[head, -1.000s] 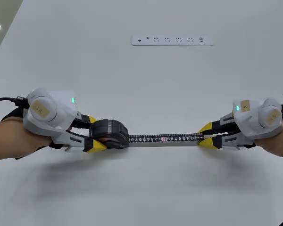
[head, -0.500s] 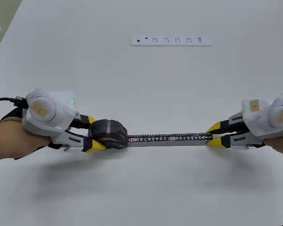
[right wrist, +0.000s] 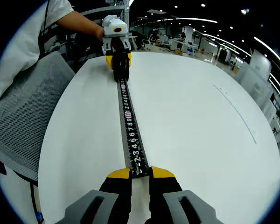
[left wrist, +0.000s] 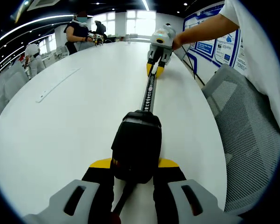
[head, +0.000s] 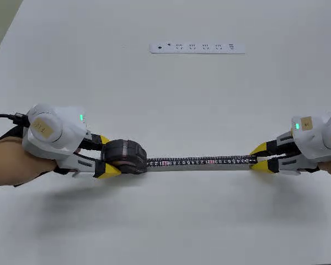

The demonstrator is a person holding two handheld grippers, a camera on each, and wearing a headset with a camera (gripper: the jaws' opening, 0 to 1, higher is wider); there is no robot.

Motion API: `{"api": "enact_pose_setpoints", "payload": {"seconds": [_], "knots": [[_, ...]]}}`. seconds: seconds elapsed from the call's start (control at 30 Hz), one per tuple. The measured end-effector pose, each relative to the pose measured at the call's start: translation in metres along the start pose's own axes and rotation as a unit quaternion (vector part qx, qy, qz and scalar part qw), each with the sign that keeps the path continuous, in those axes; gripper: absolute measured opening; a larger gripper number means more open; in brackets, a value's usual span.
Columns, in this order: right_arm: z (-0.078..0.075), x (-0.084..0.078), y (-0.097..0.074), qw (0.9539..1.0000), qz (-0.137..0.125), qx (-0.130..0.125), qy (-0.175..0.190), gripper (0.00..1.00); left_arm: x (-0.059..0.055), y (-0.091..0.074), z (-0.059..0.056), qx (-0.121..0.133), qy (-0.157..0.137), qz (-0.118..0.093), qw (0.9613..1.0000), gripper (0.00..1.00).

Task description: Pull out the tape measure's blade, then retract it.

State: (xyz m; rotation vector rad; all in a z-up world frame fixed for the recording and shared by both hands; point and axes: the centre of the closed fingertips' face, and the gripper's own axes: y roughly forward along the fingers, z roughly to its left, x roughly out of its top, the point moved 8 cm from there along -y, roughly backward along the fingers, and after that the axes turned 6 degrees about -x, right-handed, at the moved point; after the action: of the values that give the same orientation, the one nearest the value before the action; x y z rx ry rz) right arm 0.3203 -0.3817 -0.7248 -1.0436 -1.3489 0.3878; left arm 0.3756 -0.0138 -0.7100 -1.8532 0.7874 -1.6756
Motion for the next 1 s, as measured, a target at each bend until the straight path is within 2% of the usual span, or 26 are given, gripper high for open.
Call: {"api": "enact_pose_setpoints", "payload": {"seconds": [0.33,0.7,0.8,0.9,1.0], "knots": [[-0.0010,0.0025,0.0017,1.0000,0.001,0.000,0.001,0.11,0.0010,0.0004,-0.0001,0.004,-0.008,0.002,1.0000,0.27],[-0.0003,0.0029,0.0006,0.9998,0.014,0.008,-0.008,0.13,0.0017,0.0010,-0.0004,0.007,-0.009,0.006,0.9999,0.28],[0.0004,0.0018,0.0002,0.9998,0.014,0.009,0.014,0.14,0.0018,0.0010,-0.0006,0.008,-0.009,0.006,0.9999,0.28],[0.0024,0.0014,-0.0011,0.9998,0.014,0.010,0.013,0.16,0.0011,0.0008,-0.0007,0.007,-0.018,0.005,0.9998,0.29],[0.0030,0.0007,-0.0017,0.9994,0.014,0.010,0.030,0.20,0.0005,0.0006,-0.0009,0.007,-0.025,0.003,0.9996,0.35]]}}
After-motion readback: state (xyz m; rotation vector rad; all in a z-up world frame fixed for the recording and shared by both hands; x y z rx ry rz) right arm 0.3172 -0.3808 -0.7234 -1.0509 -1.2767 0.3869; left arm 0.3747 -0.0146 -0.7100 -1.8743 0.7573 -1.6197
